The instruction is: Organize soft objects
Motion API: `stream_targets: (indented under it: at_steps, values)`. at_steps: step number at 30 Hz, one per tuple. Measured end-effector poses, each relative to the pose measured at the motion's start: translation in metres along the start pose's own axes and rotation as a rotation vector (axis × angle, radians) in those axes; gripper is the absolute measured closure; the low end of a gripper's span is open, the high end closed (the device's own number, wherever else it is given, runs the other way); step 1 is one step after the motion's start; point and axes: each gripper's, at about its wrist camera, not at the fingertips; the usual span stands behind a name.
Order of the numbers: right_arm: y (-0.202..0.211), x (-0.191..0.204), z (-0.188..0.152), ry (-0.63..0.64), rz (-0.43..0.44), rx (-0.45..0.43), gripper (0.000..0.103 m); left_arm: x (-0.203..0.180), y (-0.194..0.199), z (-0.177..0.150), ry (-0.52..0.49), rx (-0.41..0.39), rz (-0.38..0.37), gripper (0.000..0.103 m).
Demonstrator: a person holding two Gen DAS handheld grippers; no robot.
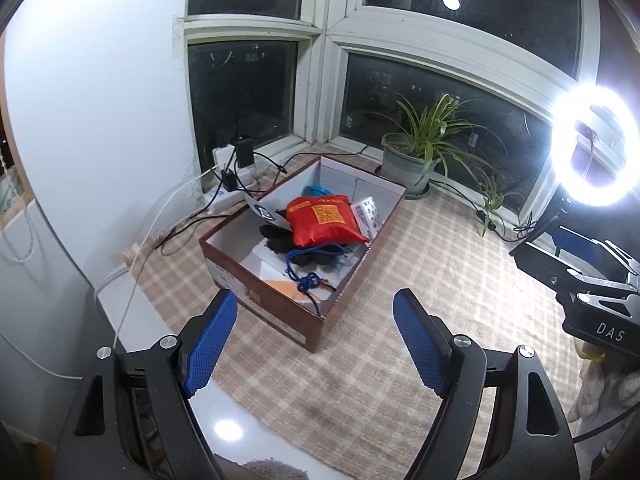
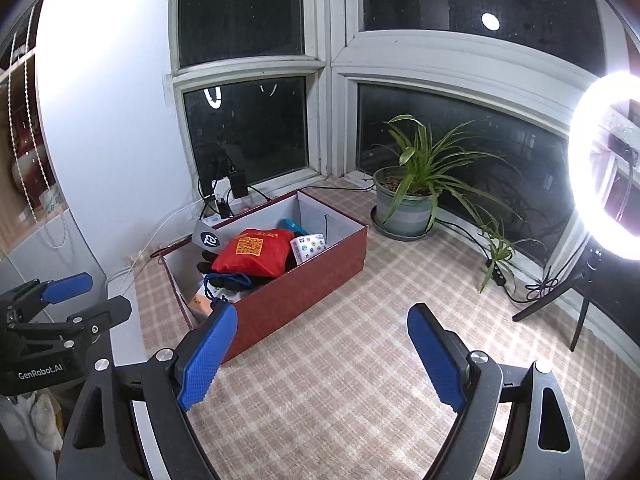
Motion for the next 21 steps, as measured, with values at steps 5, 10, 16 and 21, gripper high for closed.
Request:
stream_targets:
  at_steps: [5,10,16,21]
  values:
    - [0.004,-0.002,-0.008,-0.010,-0.014,0.002,0.019,-0.008,0.001,-0.004,0.006,0.007,-0.005,0.023]
    - [0.006,-0.003,-0.014,-0.021,-0.021,-0.002,0.018,-0.011,0.000,-0.006,-0.002,0.019,-0.006,0.023]
    - [0.006,-0.002,-0.014,-0.015,-0.039,-0.005,0.018,-0.012,0.001,-0.006,-0.001,0.019,-0.007,0.023]
    - [0.006,-0.002,-0.015,-0.013,-0.042,-0.003,0.018,-0.011,0.000,-0.006,-0.001,0.018,-0.008,0.023]
Point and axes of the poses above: each gripper's, at about its wrist camera, not at the fingertips, and y roughly against the way its jaws point, x to its left, z to its top, and after that the axes turned 4 degrees about -y, right-handed
